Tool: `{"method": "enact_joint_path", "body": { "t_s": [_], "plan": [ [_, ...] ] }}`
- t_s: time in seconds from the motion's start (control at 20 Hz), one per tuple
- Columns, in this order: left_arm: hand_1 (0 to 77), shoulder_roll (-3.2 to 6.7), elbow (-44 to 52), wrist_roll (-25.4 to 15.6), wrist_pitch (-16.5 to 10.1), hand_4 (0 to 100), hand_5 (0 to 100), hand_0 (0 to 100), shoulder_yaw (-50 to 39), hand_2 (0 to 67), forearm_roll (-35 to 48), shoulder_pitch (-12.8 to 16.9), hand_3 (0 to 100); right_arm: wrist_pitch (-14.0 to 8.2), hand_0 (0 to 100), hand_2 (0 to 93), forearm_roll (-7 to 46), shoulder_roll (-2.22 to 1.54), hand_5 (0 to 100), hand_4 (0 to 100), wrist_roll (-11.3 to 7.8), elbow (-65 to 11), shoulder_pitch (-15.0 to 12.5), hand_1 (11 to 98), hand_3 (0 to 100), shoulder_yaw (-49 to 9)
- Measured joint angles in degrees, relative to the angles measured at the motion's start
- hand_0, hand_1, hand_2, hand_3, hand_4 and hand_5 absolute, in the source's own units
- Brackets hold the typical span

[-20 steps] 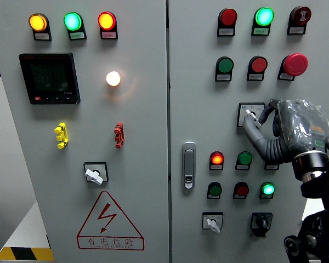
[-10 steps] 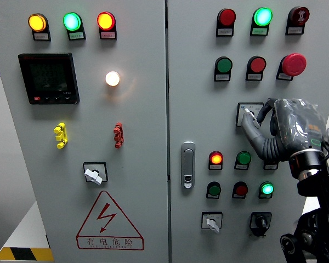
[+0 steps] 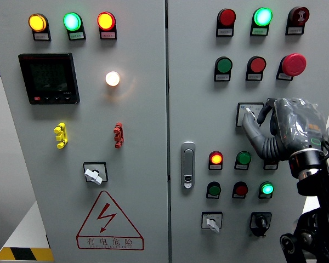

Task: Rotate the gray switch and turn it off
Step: 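Release the knob and pull the right hand back from the switch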

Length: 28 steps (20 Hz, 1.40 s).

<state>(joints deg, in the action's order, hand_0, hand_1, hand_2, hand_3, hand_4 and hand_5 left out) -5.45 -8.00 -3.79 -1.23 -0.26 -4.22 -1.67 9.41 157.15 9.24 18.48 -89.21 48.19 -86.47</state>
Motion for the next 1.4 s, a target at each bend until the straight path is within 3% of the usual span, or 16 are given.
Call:
{"method": "enact_joint_path", "body": {
  "t_s": [0.35, 0.9, 1.05, 1.25, 1.4],
  "plan": [
    [0.0, 0.0, 0.0, -0.1, 0.0, 10, 12, 0, 0.0, 13.1, 0.0, 0.0, 18, 0.0, 76, 70.5, 0.0, -0.01, 100, 100, 0.15, 0.0, 0.0, 34.5, 100, 0.0],
    [0.0, 0.0, 0.0, 0.0, 0.0, 10, 12, 0, 0.0, 13.1, 0.0, 0.0, 18, -0.3, 83, 62.3, -0.1, 0.05, 100, 100, 0.14, -0.4, -0.1, 30.9, 100, -0.1],
    [0.0, 0.0, 0.0, 0.0, 0.0, 10, 12, 0, 0.0, 13.1, 0.0, 0.0, 18, -0.7, 85, 61.1, -0.2, 0.07, 100, 89, 0.0, -1.6, -0.4, 29.9, 100, -0.4],
    [0.0, 0.0, 0.0, 0.0, 0.0, 10, 12, 0, 0.0, 13.1, 0.0, 0.0, 18, -1.5, 86, 61.0, -0.2, 0.07, 100, 88, -0.21, -3.7, -1.4, 29.6, 100, -0.7],
    [0.0, 0.0, 0.0, 0.0, 0.0, 10, 12, 0, 0.0, 13.1, 0.0, 0.0, 18, -1.7, 86, 58.6, -0.2, 0.07, 100, 81, -0.36, -6.7, -2.9, 29.8, 93, -0.8]
  ]
}}
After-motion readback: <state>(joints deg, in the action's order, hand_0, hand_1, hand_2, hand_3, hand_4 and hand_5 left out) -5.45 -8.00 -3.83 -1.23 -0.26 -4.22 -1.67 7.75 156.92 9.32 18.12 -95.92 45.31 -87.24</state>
